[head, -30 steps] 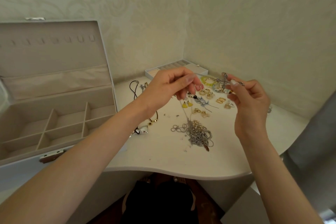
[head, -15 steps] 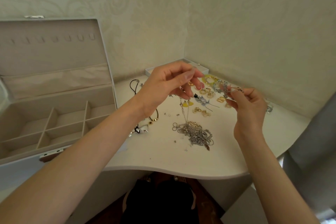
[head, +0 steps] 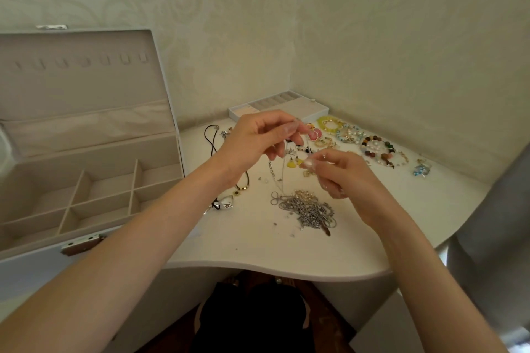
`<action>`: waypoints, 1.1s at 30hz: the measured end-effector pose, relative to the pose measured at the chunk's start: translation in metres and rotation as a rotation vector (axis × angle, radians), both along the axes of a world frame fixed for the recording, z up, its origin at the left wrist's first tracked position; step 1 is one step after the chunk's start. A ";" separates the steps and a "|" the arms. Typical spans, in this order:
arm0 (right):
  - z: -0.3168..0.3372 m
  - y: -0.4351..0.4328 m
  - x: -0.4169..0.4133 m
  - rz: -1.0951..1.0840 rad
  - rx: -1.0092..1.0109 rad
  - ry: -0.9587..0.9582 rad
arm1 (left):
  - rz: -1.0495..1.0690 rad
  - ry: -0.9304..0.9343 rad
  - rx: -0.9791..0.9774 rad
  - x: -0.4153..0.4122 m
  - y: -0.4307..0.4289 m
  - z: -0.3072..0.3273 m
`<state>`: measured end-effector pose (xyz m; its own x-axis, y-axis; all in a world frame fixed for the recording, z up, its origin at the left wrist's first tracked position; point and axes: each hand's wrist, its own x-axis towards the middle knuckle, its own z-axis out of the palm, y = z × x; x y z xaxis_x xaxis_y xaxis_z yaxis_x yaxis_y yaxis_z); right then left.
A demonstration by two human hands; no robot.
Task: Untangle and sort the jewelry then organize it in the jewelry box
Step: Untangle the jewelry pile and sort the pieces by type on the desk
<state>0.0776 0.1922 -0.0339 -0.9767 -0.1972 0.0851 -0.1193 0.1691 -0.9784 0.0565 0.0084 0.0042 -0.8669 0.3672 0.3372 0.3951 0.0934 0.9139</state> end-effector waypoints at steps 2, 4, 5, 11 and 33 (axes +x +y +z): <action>0.000 -0.002 -0.001 0.001 0.034 -0.014 | -0.014 0.019 -0.033 0.002 0.002 -0.001; -0.002 -0.002 -0.003 -0.048 0.044 0.011 | -0.007 0.045 -0.064 0.002 0.003 0.000; -0.004 -0.001 -0.003 -0.053 0.073 0.020 | 0.004 0.062 -0.092 0.001 0.003 0.000; -0.011 -0.002 -0.010 0.089 0.566 0.032 | 0.044 0.206 -0.491 0.000 0.009 -0.002; -0.004 0.027 -0.008 -0.019 0.413 0.037 | 0.133 0.490 -1.207 -0.017 -0.007 -0.006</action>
<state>0.0692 0.2196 -0.0383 -0.9782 -0.2044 0.0378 -0.1466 0.5494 -0.8226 0.0398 0.0017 -0.0018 -0.8016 0.5795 0.1470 0.5849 0.8111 -0.0073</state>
